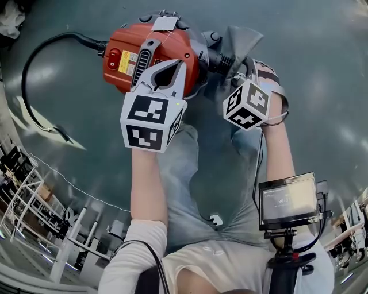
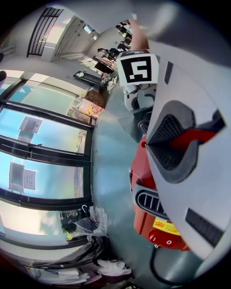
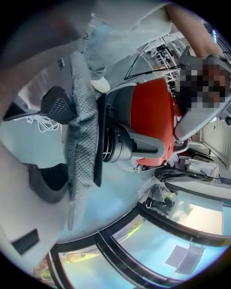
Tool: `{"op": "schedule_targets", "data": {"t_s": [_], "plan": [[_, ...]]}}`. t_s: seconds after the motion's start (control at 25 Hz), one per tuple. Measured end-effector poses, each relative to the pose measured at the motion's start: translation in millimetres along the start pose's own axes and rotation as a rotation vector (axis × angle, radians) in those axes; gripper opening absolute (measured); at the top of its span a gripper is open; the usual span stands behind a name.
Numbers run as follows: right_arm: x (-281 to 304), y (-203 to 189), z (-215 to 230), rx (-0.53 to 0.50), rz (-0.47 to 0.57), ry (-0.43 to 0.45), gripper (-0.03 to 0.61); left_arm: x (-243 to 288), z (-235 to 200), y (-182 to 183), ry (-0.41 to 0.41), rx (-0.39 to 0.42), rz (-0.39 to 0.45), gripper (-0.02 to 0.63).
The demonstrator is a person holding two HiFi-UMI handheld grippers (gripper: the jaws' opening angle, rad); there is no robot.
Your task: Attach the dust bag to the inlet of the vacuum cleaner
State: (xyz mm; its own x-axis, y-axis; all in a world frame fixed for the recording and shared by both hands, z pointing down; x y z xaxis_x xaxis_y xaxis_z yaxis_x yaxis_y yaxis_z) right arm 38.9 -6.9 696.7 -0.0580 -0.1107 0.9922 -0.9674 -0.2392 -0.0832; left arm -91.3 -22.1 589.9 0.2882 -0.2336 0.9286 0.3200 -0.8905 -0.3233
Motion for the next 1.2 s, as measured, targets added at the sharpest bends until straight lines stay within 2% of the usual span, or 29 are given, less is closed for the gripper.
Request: {"op": "schedule_targets", "data": {"t_s": [0.12, 0.28, 0.48, 0.64, 0.76, 0.96, 1.08, 1.2], "plan": [[6, 10, 1, -0.029, -0.093, -0.019, 0.278, -3, -4, 1, 0.002, -0.004, 0.002, 0.006], [-5, 16, -5, -0.049, -0.135, 0.004, 0.268, -6, -8, -3, -0.019, -0.017, -0.001, 0.006], [-10, 15, -2, -0.142, -0.236, -0.056, 0.271, -7, -3, -2, -0.018, -0.007, 0.002, 0.006], [13, 13, 0, -0.098, -0.214, -0.019, 0.272, -8, 0, -1, -0.024, -0.008, -0.001, 0.006], [-2, 14, -5, -0.105, -0.239, 0.002, 0.265, -10, 0, -1, -0.02, -0.007, 0.002, 0.006], [-5, 13, 2, -0.16, -0.345, -0.071, 0.268, -10, 5, 2, -0.022, -0.004, 0.001, 0.006], [10, 11, 1, -0.141, -0.309, -0.083, 0.267, -11, 7, -1, -0.02, -0.013, -0.003, 0.006], [-3, 12, -6, -0.124, -0.308, -0.039, 0.266, -13, 8, -3, -0.014, -0.024, 0.002, 0.006]]}}
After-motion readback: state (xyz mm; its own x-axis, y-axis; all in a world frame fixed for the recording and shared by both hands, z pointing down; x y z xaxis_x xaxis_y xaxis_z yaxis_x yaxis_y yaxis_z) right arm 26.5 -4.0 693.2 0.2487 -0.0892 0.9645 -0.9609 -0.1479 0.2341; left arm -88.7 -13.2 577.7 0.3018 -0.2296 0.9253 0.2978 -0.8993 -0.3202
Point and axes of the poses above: the fingertips, and each gripper's own axes: x forward along the fingers, z to its right, y out of its top, the point moved 3 cm from there along -x, backward along the fingers, and after that the axes turned 15 degrees about -z, right-handed, at the moved point
